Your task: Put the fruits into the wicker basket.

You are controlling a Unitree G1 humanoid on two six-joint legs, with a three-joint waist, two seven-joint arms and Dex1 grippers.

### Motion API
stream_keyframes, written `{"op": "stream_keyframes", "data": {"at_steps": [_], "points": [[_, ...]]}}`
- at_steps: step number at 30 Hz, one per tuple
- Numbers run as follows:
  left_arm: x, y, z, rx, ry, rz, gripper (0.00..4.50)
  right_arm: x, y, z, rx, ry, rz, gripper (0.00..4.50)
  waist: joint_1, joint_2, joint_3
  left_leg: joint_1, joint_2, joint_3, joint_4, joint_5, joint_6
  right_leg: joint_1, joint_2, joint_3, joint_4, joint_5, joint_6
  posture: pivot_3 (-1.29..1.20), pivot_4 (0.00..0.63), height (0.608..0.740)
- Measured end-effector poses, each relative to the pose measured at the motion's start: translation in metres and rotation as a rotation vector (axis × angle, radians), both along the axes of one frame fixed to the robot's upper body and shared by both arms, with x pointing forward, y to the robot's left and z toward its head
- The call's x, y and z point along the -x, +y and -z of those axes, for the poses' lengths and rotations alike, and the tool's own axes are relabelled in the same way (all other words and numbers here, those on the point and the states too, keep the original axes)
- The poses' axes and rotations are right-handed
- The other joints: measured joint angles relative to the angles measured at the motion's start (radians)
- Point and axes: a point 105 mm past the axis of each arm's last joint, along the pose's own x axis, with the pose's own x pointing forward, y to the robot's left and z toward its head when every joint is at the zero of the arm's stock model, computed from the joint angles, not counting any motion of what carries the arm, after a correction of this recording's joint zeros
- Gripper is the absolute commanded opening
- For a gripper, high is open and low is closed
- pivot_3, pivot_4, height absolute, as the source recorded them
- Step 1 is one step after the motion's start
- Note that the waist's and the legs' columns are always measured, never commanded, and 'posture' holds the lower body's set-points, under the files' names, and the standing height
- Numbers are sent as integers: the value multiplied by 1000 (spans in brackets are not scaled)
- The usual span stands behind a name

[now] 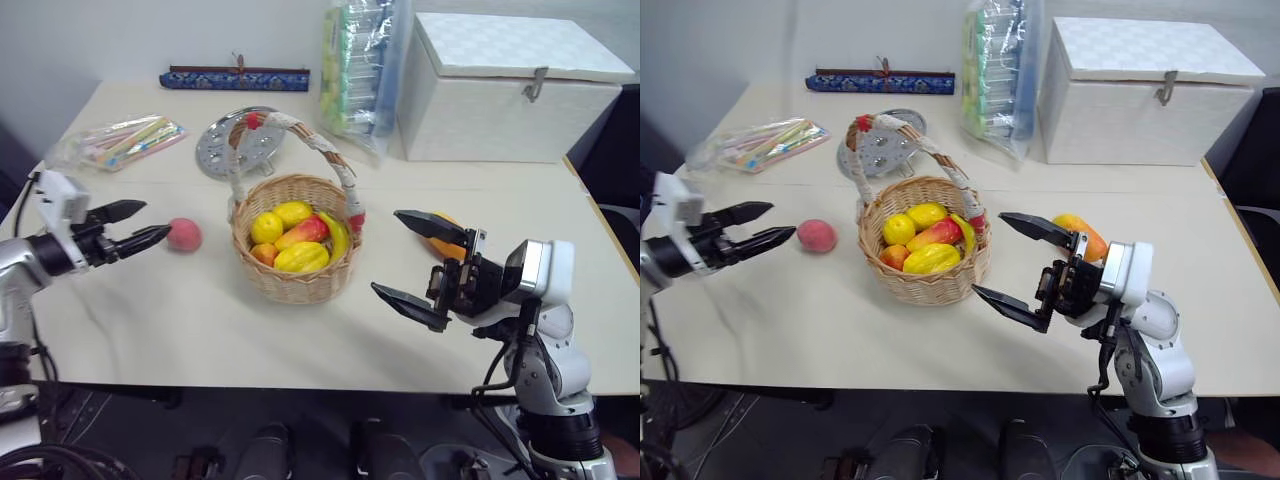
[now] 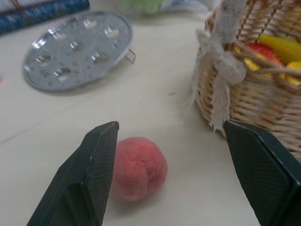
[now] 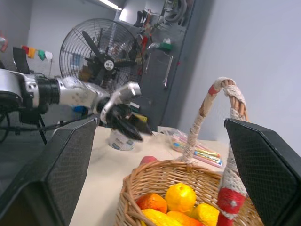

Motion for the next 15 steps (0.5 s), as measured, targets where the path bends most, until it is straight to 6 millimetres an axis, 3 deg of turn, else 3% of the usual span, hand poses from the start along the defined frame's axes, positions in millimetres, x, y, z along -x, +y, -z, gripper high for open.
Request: {"op": "stream_keyframes", "data": {"at_steps": [8, 15], "points": [[-30, 3, 30, -46, 95, -62, 3701, -4, 3, -3, -1, 16, 45, 4500, -11, -4, 0, -5, -2, 4, 7, -1, 2, -10, -7, -24, 11, 0, 0, 0, 150, 740], [-33, 1, 34, -60, 114, -50, 2255, 1, 7, -7, 0, 14, 65, 4500, -11, -4, 0, -5, -2, 4, 9, -1, 2, -9, -9, -26, 11, 0, 0, 0, 150, 740]]}}
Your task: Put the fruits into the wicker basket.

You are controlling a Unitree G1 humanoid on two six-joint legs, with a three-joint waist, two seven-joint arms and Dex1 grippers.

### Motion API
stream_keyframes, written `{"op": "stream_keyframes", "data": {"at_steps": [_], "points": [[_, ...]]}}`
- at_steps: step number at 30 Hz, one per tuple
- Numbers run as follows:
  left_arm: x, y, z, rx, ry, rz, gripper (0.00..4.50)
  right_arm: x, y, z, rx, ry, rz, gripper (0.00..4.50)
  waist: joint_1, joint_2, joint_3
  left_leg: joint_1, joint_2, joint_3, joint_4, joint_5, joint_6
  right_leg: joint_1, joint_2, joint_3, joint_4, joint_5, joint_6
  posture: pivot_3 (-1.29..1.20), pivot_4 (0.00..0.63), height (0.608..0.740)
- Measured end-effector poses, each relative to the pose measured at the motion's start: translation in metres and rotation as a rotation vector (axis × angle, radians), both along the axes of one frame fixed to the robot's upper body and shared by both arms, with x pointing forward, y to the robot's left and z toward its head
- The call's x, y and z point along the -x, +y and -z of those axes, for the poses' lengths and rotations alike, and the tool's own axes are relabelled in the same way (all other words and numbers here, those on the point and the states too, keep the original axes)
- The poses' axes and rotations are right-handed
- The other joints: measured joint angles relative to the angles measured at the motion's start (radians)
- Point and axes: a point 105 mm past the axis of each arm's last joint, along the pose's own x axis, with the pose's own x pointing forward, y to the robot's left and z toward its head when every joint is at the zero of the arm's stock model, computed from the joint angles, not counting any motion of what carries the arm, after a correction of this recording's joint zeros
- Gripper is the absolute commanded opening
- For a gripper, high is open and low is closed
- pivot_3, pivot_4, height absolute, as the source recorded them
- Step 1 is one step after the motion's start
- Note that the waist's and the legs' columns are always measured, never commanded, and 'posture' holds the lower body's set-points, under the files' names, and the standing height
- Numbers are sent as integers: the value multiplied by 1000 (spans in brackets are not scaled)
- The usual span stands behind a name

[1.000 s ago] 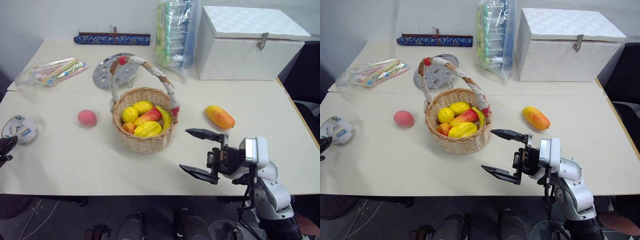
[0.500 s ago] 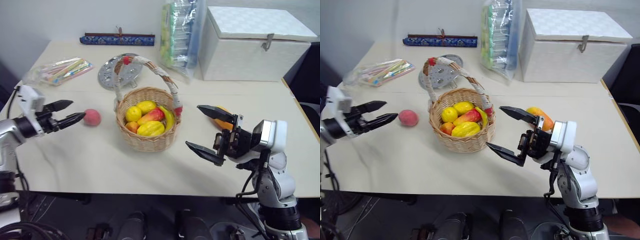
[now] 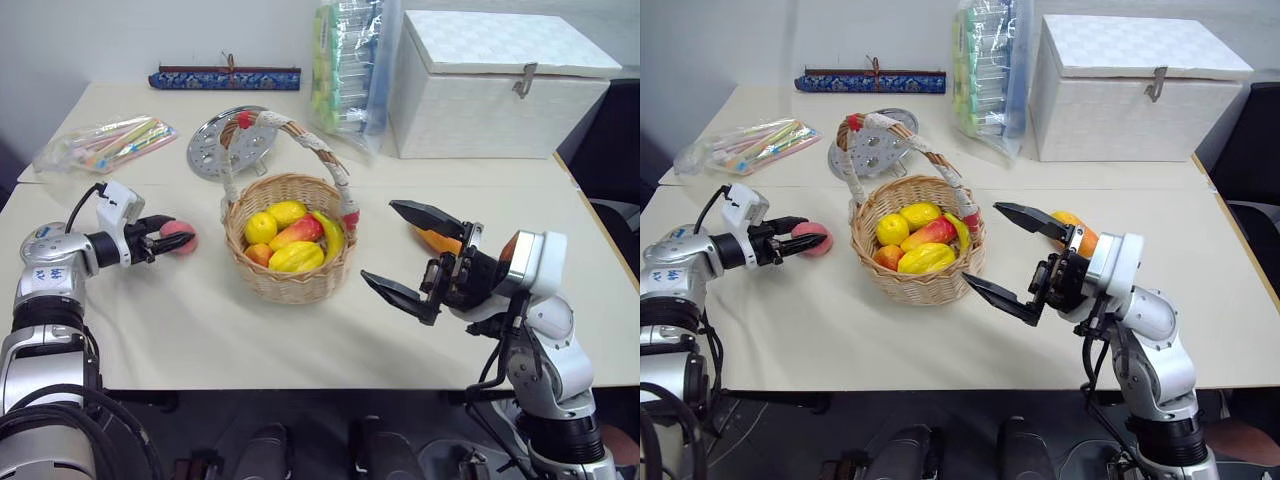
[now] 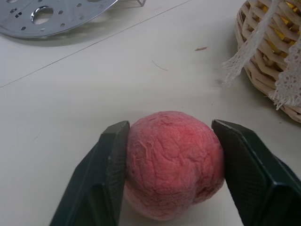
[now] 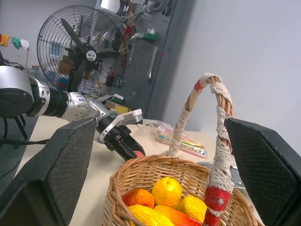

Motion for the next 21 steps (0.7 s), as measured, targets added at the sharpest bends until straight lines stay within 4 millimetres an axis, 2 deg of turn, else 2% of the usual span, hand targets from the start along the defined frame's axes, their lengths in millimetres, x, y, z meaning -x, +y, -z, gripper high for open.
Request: {"op": "stream_keyframes", "data": {"at_steps": [3, 5, 7, 9, 10, 12, 14, 17, 19, 21], "points": [[10, 3, 1, -11, 25, 51, 2165, -1, 0, 0, 2, 10, 9, 4500, -5, 0, 0, 0, 0, 0, 0, 0, 0, 0, 0, 0, 0, 0, 0, 0, 150, 740], [23, 8, 1, -35, 51, 110, 2152, -3, -1, 0, 7, 21, 20, 4500, -6, 0, 0, 1, 0, 0, 0, -1, -1, -1, 0, 0, 0, 0, 0, 0, 150, 740], [44, 4, -5, 3, 94, 219, 2152, -5, -3, -4, -7, 29, 40, 4500, -7, 0, 0, 0, 1, -1, 0, -1, -1, -1, 0, 1, 0, 0, 0, 0, 150, 740], [62, -15, -27, 28, 100, 367, 2152, -7, -9, -9, -10, 22, 71, 4500, -4, -1, 1, -1, 2, -5, 1, -2, -2, -1, -2, 2, -1, 0, -1, 0, 150, 740], [68, -29, -46, 34, 64, 435, 2152, -9, -13, -11, -9, 19, 93, 4500, 3, -1, 1, -1, 1, -8, 2, -2, -2, 2, -4, 2, -2, 1, -1, 0, 150, 740], [73, -62, -81, 61, -59, 540, 2152, -12, -17, -14, -21, 19, 117, 4500, 22, 1, 2, 1, -1, -10, 3, -2, -1, 7, -5, 2, -7, 1, -2, 0, 150, 740], [76, -95, -98, 107, -142, 614, 2152, -17, -22, -12, -27, 40, 139, 4500, 29, 4, 2, 4, -3, -13, 3, -3, 2, 14, -5, 2, -11, 1, -2, 0, 150, 740], [75, -136, -97, 123, -171, 654, 2152, -22, -28, -3, -6, 77, 165, 4500, 27, 4, 2, 4, -5, -13, 3, -3, 3, 14, -5, 2, -12, 1, -2, 0, 150, 740], [70, -151, -91, 129, -170, 638, 2152, -24, -33, 4, -1, 105, 183, 4500, 23, 4, 2, 4, -5, -13, 2, -3, 3, 14, -4, 2, -12, 1, -1, 0, 150, 740], [65, -163, -87, 149, -177, 616, 2863, -28, -42, 11, 13, 131, 225, 4500, 18, 4, 2, 4, -4, -12, 2, -3, 3, 14, -3, 2, -12, 1, -1, 0, 150, 740]]}}
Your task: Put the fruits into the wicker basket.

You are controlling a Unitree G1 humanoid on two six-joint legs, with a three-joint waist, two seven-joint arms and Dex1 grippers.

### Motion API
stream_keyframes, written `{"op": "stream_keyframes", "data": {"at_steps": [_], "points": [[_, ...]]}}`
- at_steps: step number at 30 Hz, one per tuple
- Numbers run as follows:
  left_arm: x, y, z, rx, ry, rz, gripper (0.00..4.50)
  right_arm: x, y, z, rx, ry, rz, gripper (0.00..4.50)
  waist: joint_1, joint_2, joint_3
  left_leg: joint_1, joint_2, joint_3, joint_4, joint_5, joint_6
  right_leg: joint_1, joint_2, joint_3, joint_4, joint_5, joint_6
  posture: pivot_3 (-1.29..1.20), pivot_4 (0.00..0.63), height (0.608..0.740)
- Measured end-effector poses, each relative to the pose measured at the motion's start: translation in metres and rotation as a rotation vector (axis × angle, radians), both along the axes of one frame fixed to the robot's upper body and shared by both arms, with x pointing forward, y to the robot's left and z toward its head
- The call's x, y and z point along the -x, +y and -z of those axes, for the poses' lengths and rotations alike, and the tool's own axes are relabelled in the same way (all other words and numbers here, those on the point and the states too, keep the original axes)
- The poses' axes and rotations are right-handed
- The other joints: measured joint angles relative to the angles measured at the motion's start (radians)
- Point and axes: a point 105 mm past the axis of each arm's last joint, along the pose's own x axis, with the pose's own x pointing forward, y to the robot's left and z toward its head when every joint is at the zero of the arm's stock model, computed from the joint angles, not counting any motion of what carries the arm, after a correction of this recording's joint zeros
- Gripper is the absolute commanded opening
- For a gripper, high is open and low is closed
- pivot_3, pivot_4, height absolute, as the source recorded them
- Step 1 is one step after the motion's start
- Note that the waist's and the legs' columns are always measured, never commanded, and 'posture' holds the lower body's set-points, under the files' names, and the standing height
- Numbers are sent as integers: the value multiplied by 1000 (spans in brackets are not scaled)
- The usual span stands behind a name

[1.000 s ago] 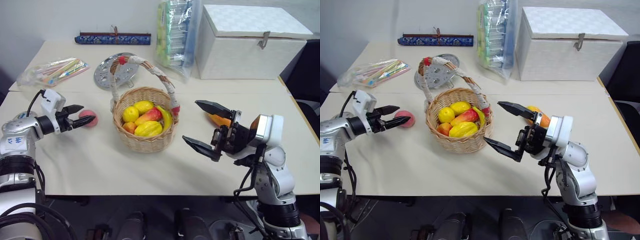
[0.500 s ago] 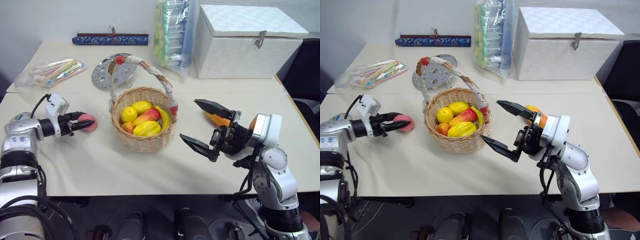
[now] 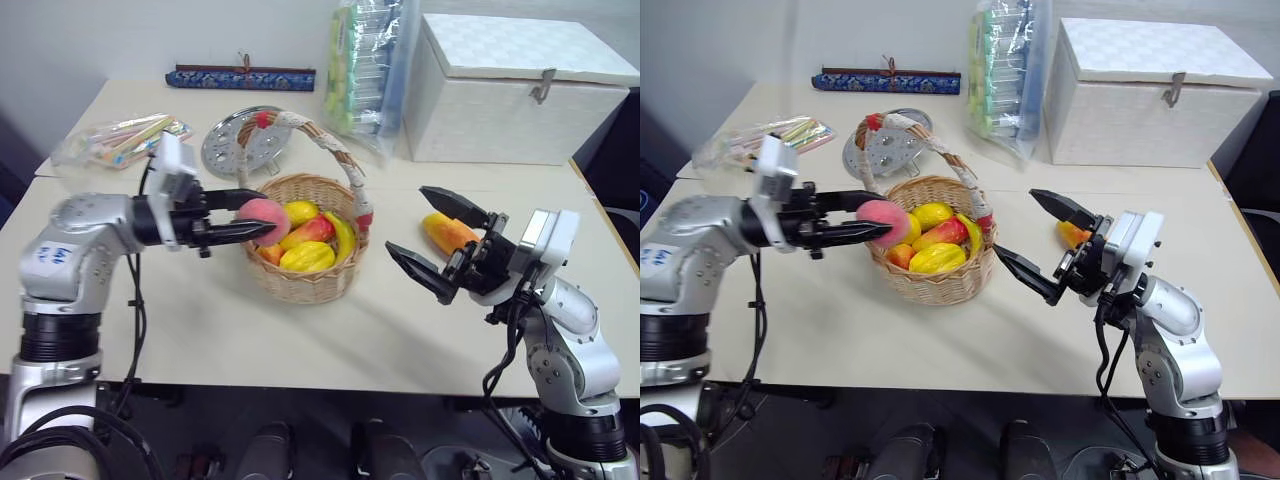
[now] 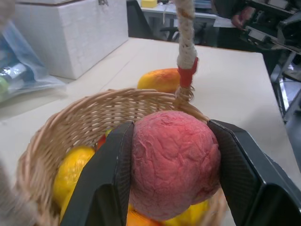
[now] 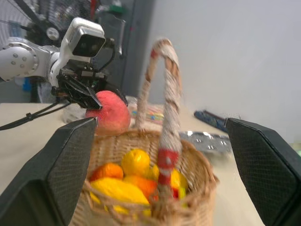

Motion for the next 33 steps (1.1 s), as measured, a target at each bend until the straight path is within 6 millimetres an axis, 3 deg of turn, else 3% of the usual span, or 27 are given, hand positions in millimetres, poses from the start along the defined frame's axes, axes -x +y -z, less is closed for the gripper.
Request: {"op": "stream_keyframes", "data": {"at_steps": [6, 9, 12, 14, 17, 22, 27, 30, 33], "points": [[-6, -5, 17, 6, -14, -52, 4476, -9, -26, 12, 47, 50, 101, 4500, 0, 0, 0, 1, 2, 1, 0, 0, 0, 0, 2, 1, 0, 0, 0, 0, 150, 740], [1, -2, 19, 40, -13, -29, 4476, -17, -33, 19, 66, 85, 138, 4500, 2, 0, 0, 1, 1, 1, 1, 0, 0, 0, 1, 1, 0, 0, 0, 0, 150, 740], [17, 17, -3, 88, -63, -25, 4476, -43, -61, 19, 166, 150, 252, 4500, -3, 1, 1, 0, 1, 1, 1, 0, 0, 0, 1, 1, -1, 0, 0, 0, 150, 740], [31, 34, -23, 91, -97, -35, 4476, -60, -82, 9, 205, 201, 309, 4500, -4, 3, 2, 1, 2, 1, 1, 0, 0, 0, 1, 1, -1, 0, 0, 0, 150, 740], [53, 45, -39, 62, -81, -11, 4476, -77, -90, 4, 305, 347, 284, 4500, -5, 4, 2, 1, 3, 0, 0, 0, -1, 1, 1, 0, -2, 0, 0, 0, 150, 740], [72, 46, -42, 11, -30, 34, 4476, -106, -101, 30, 469, 631, 340, 4500, 0, 4, 2, 0, 2, -1, 0, 0, 0, 1, -1, 0, -8, 0, -1, 0, 150, 740], [76, 40, -39, -12, -31, 56, 4476, -135, -104, 42, 515, 755, 405, 4500, -3, 5, 3, -1, 0, -1, 0, 0, 0, 0, -1, -1, -7, 0, -1, 0, 150, 740], [77, 36, -35, -22, -28, 63, 4476, -142, -108, 60, 575, 825, 440, 4500, -1, 5, 3, -2, 0, -1, -1, 0, 0, 0, -1, -1, -7, 0, -1, 0, 150, 740], [77, 37, -27, -24, 2, 54, 4500, -138, -113, 77, 612, 912, 420, 3807, -3, 5, 3, -3, 0, -1, -1, 0, 0, 0, -1, -1, -8, 0, 0, 0, 150, 740]]}}
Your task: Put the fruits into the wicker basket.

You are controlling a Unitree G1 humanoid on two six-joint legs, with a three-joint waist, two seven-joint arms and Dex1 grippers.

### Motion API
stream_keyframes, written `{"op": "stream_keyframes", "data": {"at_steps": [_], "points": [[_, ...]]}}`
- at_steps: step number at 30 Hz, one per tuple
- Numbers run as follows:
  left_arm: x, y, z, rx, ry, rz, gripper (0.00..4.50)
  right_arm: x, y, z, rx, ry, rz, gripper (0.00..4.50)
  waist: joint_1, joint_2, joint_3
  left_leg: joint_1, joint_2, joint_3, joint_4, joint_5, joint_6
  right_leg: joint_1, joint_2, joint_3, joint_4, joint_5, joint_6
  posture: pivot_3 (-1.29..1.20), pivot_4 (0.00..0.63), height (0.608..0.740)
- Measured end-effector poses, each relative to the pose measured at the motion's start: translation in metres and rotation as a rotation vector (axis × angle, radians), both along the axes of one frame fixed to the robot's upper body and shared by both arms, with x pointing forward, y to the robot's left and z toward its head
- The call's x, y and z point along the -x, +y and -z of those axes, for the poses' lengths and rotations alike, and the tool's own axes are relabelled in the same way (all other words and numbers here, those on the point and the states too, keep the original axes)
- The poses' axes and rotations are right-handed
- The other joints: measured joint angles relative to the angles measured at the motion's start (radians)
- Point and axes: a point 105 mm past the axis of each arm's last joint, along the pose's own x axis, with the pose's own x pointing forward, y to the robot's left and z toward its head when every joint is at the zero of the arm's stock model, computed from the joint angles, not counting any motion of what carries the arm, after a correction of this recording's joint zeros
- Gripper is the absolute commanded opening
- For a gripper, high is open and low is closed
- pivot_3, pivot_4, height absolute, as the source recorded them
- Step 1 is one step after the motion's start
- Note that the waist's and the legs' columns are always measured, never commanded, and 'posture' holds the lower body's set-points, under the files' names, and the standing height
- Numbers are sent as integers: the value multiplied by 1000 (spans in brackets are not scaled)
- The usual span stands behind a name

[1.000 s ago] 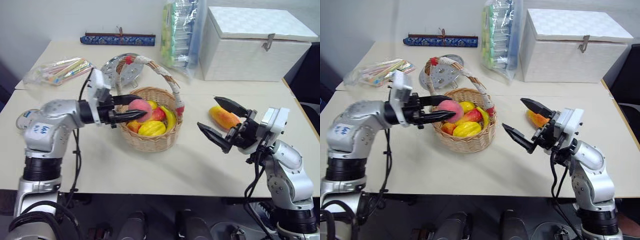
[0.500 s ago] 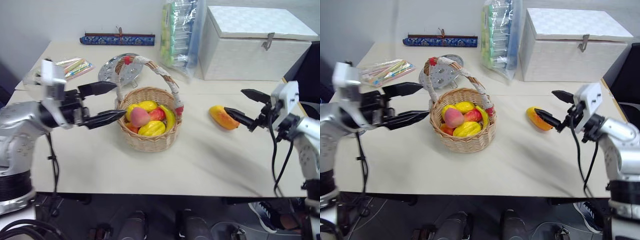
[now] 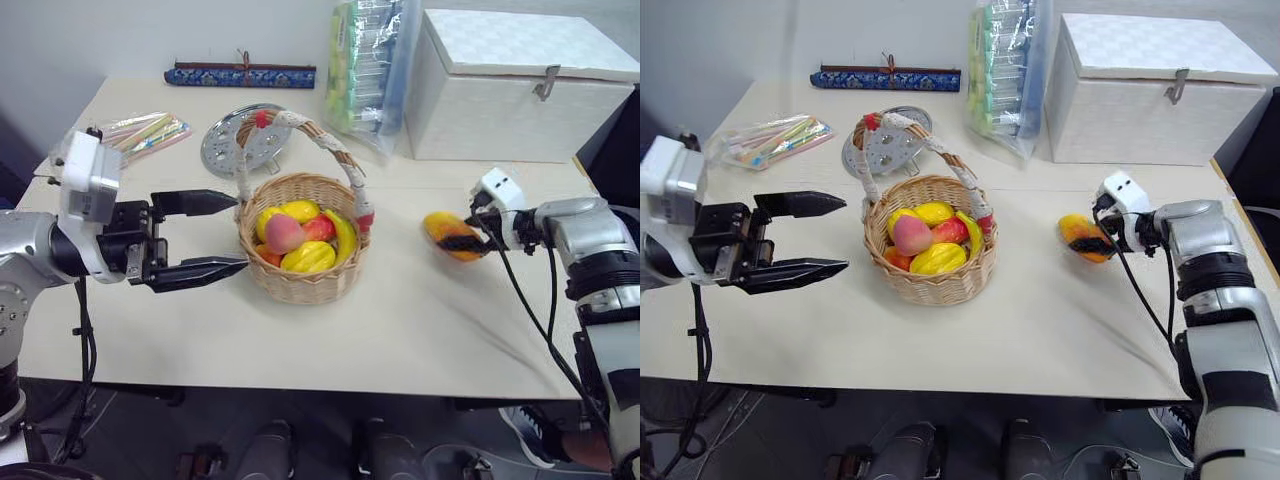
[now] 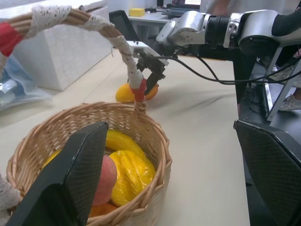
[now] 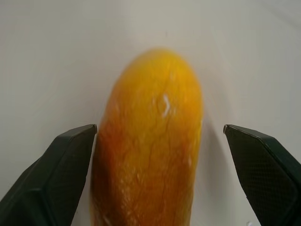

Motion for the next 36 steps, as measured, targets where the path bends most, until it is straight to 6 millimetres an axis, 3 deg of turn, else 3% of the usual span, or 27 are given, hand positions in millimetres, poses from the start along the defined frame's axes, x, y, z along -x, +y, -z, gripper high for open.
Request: {"op": "stream_keyframes", "data": {"at_steps": [3, 6, 11, 13, 17, 20, 23, 27, 30, 36], "points": [[0, 1, 4, 0, 16, -7, 4500, 5, 5, 0, -27, 37, -52, 3046, -3, 0, 0, 0, 0, 0, 0, 0, 0, 0, 0, 0, 1, 0, 0, 0, 150, 740], [3, 9, 14, -9, 68, -28, 4500, 10, 23, -19, -95, -2, -201, 2206, -12, 0, 0, 1, 1, 0, 0, 0, 0, 0, 1, 0, 1, 0, 0, 0, 150, 740], [10, 20, 31, -18, 143, -50, 4500, 35, 45, -33, -107, -39, -404, 2188, -19, 1, 0, 0, 3, -1, 0, -1, -2, 0, 2, -1, 0, 0, 0, 0, 150, 740], [13, 28, 34, -10, 151, -77, 4500, 64, 67, -37, -147, 4, -544, 2188, -18, 2, 1, 0, 3, -2, 0, -1, -2, 0, 2, 0, 0, 0, 0, 0, 150, 740], [15, 50, 51, 33, 182, -185, 4500, 152, 131, -47, -293, 173, -896, 2188, -19, 5, 3, 2, 5, -3, -1, -2, -3, 0, 3, 0, -2, 0, 0, 0, 150, 740], [16, 59, 58, 51, 188, -238, 4500, 178, 159, -58, -375, 154, -1005, 2188, -17, 4, 2, 3, 5, -4, -1, -3, -3, 2, 2, -1, -7, 2, -3, 0, 150, 740], [16, 63, 57, 58, 172, -267, 4500, 178, 183, -72, -476, 65, -1007, 2188, -17, 4, 2, 2, 5, -3, -1, -3, -3, 2, 2, 0, -7, 3, -4, 0, 150, 740], [16, 65, 57, 64, 159, -289, 4500, 161, 216, -101, -576, -85, -904, 2188, -20, 4, 2, 2, 5, -4, -4, -2, -4, 0, 2, 0, -7, 3, -5, 0, 150, 740], [14, 66, 59, 82, 159, -308, 4500, 138, 228, -94, -479, -181, -745, 2188, -20, 4, 2, 2, 4, -4, -4, -2, -3, 0, 2, 0, -7, 3, -5, 0, 150, 740], [6, 59, 54, 97, 139, -301, 4500, 113, 240, -80, -387, -288, -587, 4107, -21, 3, 2, 0, 3, -3, -5, -1, -2, -1, 2, 0, -6, 3, -4, 0, 150, 740]]}}
